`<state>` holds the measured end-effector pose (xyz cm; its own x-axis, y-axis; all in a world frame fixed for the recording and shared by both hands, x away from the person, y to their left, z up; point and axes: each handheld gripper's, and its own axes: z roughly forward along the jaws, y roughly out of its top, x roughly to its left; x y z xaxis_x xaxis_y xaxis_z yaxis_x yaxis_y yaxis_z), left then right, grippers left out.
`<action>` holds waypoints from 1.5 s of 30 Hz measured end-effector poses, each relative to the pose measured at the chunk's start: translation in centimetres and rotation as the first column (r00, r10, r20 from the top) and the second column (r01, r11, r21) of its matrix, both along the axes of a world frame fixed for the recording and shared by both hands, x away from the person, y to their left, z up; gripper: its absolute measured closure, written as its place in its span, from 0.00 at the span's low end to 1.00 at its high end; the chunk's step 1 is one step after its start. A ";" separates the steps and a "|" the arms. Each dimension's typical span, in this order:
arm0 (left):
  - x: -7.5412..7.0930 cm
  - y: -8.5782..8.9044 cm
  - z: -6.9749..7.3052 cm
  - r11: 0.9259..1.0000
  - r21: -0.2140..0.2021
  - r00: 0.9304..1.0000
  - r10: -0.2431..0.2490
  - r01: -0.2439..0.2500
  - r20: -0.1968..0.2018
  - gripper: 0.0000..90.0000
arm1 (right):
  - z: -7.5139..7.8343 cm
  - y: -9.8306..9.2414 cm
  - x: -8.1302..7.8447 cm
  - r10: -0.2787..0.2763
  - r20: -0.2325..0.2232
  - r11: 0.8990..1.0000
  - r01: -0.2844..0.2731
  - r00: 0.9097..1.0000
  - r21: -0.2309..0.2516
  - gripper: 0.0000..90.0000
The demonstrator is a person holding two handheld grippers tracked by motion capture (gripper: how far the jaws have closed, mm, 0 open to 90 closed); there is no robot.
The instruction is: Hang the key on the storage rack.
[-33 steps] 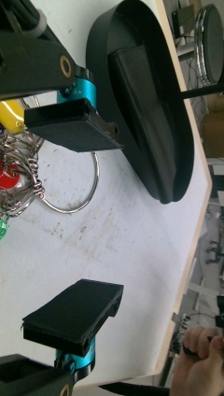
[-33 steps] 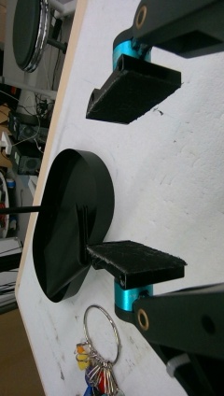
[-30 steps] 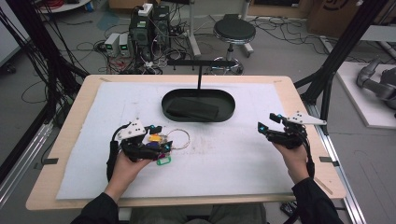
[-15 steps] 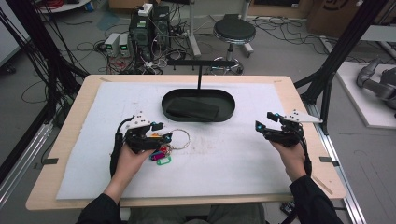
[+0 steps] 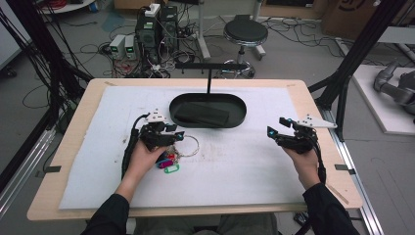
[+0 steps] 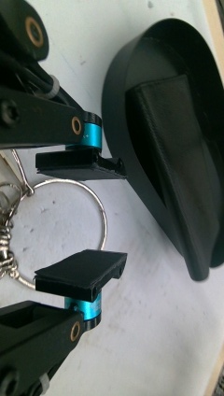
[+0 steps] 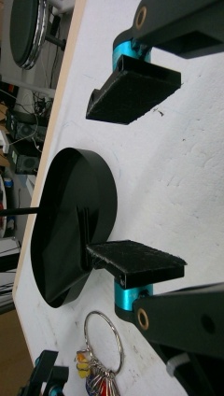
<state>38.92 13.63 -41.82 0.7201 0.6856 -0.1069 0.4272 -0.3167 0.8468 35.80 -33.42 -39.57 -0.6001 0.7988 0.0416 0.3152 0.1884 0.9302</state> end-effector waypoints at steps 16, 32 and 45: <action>1.4 -1.0 -2.2 0.986 0.156 0.996 0.065 -0.054 -0.065 0.77 | -0.1 0.0 0.1 0.001 -0.003 1.000 -0.001 1.000 0.001 0.34; 0.9 -2.2 -2.3 0.958 0.280 0.998 0.066 -0.056 -0.024 0.96 | -0.2 0.2 0.2 0.003 -0.002 1.000 -0.003 1.000 -0.011 0.35; -0.9 -1.2 0.4 0.989 0.141 0.996 0.029 -0.040 0.082 0.96 | -0.1 0.1 0.1 0.006 0.004 1.000 -0.006 1.000 0.000 0.35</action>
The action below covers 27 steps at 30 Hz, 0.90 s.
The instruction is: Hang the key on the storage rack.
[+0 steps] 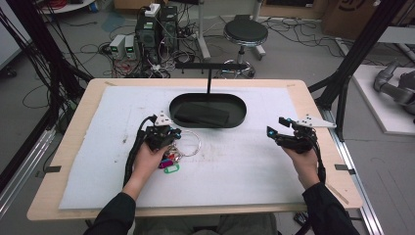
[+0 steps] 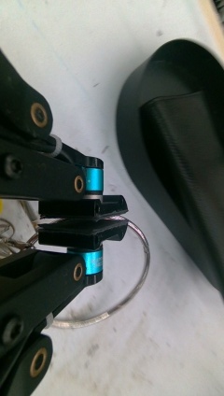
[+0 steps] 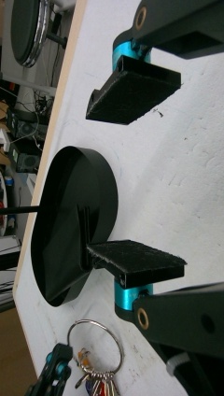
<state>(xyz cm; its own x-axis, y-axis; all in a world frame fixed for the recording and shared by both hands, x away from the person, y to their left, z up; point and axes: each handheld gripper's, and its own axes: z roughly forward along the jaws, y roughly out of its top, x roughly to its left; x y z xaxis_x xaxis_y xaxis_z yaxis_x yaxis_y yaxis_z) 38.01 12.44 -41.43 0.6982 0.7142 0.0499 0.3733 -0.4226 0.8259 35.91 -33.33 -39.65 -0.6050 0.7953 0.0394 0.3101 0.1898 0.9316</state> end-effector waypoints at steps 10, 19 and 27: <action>-2.7 -0.7 1.6 0.995 -0.039 0.992 -0.090 0.094 0.085 0.96 | 0.0 0.0 -0.1 -0.001 0.004 1.000 0.001 1.000 -0.001 0.36; -4.2 -1.2 1.6 0.984 -0.083 0.984 -0.151 0.159 0.091 0.95 | 0.1 0.2 -0.1 0.001 0.005 1.000 -0.001 1.000 -0.002 0.36; -3.6 -1.4 0.8 0.982 -0.079 0.984 -0.169 0.173 0.047 0.88 | 0.1 0.2 -0.1 0.002 0.004 1.000 -0.002 1.000 -0.002 0.36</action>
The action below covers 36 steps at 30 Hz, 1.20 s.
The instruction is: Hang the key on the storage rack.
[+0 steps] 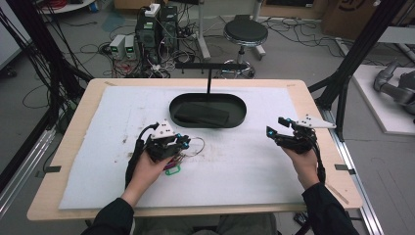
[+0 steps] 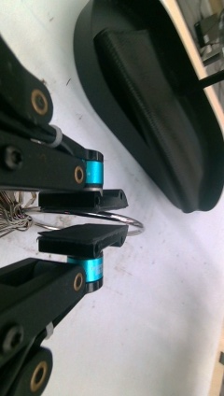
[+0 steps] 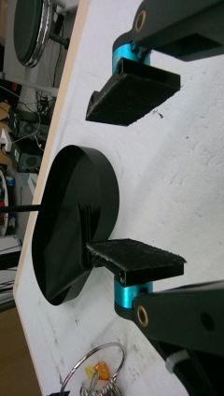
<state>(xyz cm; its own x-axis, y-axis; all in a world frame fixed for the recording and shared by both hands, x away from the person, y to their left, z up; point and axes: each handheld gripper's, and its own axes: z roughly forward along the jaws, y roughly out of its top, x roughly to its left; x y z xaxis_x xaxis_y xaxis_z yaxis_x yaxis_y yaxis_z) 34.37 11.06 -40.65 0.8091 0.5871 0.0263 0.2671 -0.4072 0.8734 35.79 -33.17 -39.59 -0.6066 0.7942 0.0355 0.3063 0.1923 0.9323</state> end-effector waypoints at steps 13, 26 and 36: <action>0.1 0.3 -0.2 1.000 0.005 1.000 -0.014 0.014 -0.002 0.95 | 0.0 -0.1 0.1 0.004 -0.004 1.000 -0.004 1.000 0.001 0.36; -0.5 0.7 1.6 0.999 -0.044 0.998 -0.026 0.029 0.058 0.96 | -0.1 -0.1 0.2 0.004 -0.007 1.000 -0.004 1.000 0.001 0.36; -0.9 1.2 3.3 0.997 -0.079 0.994 -0.014 0.023 0.108 0.96 | -0.1 -0.2 0.2 0.001 -0.007 1.000 -0.001 1.000 0.004 0.36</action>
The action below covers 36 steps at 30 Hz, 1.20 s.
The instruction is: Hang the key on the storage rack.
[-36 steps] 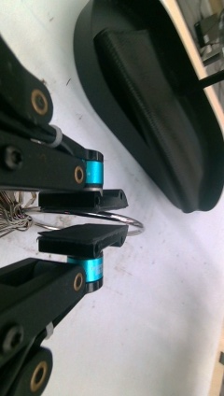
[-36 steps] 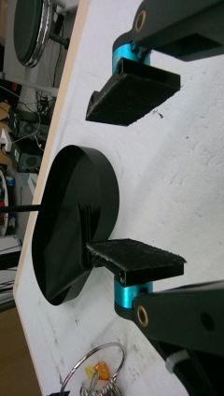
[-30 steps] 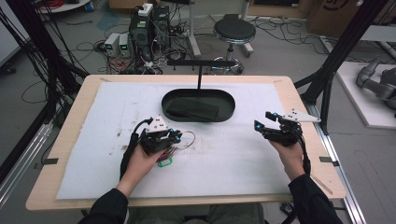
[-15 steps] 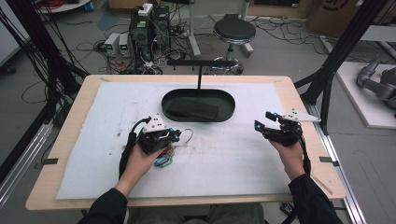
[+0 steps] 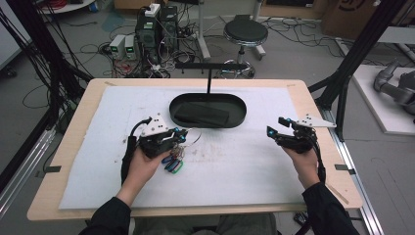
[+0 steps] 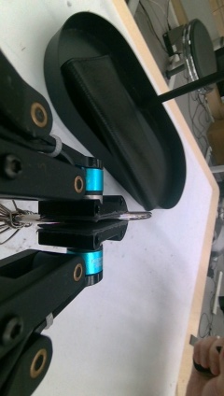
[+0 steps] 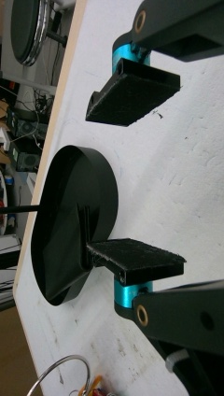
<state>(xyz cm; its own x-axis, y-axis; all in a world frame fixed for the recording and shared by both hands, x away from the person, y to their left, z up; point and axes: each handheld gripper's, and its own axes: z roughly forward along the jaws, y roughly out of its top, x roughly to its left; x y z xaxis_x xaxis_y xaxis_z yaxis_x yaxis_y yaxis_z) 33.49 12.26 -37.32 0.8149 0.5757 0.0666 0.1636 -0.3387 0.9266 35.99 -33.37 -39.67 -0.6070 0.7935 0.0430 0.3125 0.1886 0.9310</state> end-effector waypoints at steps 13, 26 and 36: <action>0.0 0.5 2.1 0.999 -0.038 0.998 0.020 -0.018 0.059 0.96 | -0.1 0.0 0.1 0.000 -0.004 1.000 0.000 1.000 -0.002 0.36; 0.8 0.2 3.7 0.999 -0.032 0.995 0.030 -0.027 0.093 0.96 | 0.0 -0.1 0.1 0.001 0.000 1.000 -0.001 1.000 0.003 0.36; 2.2 0.5 5.2 0.997 -0.040 0.990 0.075 -0.071 0.118 0.96 | -0.1 -0.1 0.2 0.000 0.004 1.000 0.000 1.000 0.002 0.36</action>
